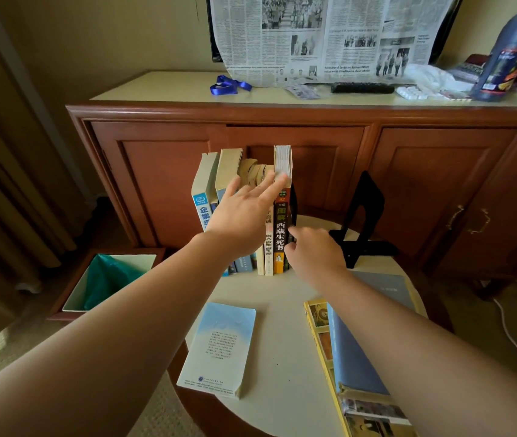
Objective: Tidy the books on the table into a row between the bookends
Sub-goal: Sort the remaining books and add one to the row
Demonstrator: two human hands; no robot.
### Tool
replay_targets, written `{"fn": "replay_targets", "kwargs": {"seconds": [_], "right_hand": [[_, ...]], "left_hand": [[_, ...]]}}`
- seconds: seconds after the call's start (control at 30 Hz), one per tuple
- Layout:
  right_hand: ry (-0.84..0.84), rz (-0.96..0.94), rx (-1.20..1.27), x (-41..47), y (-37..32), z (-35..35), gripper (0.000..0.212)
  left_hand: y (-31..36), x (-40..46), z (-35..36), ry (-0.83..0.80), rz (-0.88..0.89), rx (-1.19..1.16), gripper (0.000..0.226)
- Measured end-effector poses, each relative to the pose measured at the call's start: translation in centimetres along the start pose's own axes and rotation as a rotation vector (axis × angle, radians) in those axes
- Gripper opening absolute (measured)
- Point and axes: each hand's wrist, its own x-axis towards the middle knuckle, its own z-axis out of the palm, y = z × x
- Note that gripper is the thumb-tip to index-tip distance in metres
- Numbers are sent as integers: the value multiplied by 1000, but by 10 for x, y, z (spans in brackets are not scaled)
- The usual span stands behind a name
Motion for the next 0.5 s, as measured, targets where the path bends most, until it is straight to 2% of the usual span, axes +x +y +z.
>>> {"fn": "replay_targets", "kwargs": {"seconds": [0.07,0.13,0.23,0.27,0.3,0.33,0.4,0.43,0.5], "right_hand": [[-77,-17,-2,-4,0,-6,37],[-165,-18,46,-6,1,-9,43],[-189,-20,119,-17,1,-12,47],[-167,-17,126,-23,1,-11,48],[-144,-7,118,-31,1,-9,48],[-116,-4,85,-40,1,-6,45],[-40,-40,-27,-56,4,3,36],[-1,-60,-63,-62,6,7,34],[33,-91,-34,-70,10,11,32]], "left_hand": [[-2,-14,5,19,14,9,100],[-5,-37,18,126,-22,-36,87],[-13,-80,46,300,-175,-162,55],[-15,-94,53,289,-270,-190,48],[-15,-107,59,194,-385,-200,48],[-15,-119,65,22,-507,-173,58],[-13,-140,74,-340,-673,-71,93],[-12,-147,76,-452,-715,-53,107],[-9,-155,81,-538,-760,-91,117]]}}
